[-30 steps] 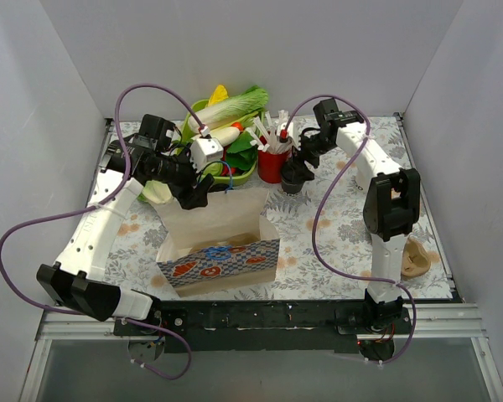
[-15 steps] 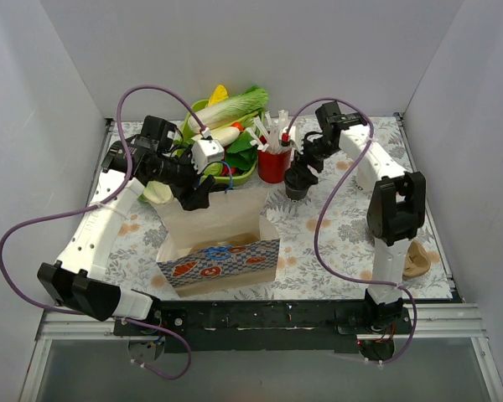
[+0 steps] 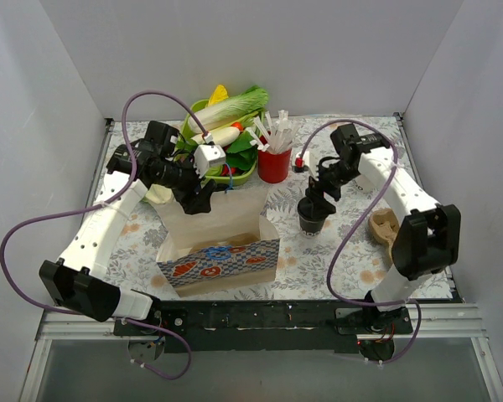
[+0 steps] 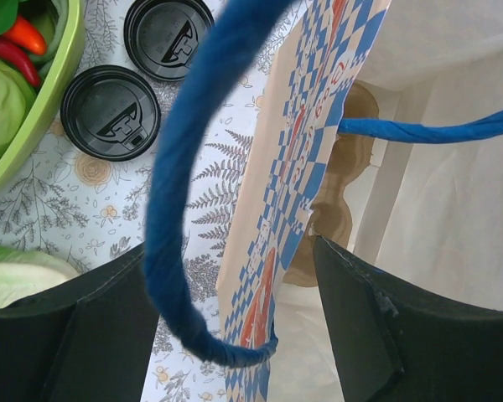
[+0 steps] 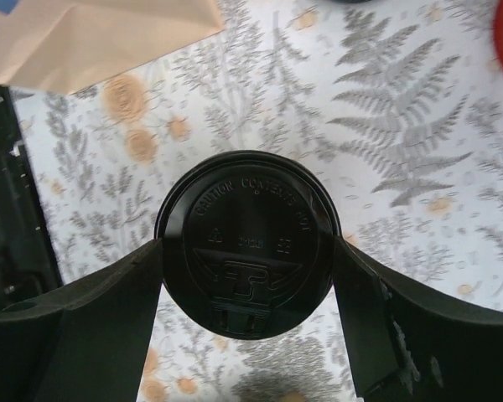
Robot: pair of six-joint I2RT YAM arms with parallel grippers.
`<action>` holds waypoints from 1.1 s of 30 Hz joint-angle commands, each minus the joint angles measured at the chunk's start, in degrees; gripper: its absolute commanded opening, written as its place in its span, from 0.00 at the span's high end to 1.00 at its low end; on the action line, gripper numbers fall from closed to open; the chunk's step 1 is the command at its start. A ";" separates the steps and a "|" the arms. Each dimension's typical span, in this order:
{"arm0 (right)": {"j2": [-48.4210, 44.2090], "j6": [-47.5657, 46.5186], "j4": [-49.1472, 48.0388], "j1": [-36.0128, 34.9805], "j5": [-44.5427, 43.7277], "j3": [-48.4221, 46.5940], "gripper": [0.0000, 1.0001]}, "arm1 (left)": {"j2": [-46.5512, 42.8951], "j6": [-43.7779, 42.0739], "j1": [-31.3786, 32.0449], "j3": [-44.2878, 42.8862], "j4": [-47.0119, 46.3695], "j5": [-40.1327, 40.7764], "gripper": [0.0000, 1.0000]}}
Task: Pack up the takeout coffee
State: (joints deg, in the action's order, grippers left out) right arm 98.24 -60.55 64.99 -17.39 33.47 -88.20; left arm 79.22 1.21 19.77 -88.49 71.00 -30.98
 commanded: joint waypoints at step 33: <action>-12.54 -16.17 7.61 -1.51 -9.21 16.57 0.19 | -3.46 0.89 0.09 3.94 -2.36 -3.30 0.30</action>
State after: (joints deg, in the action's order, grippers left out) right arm 85.97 -74.65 69.14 -18.20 27.14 -72.20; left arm 77.78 1.58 19.77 -84.79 69.89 -32.64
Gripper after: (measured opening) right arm 0.830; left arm 0.695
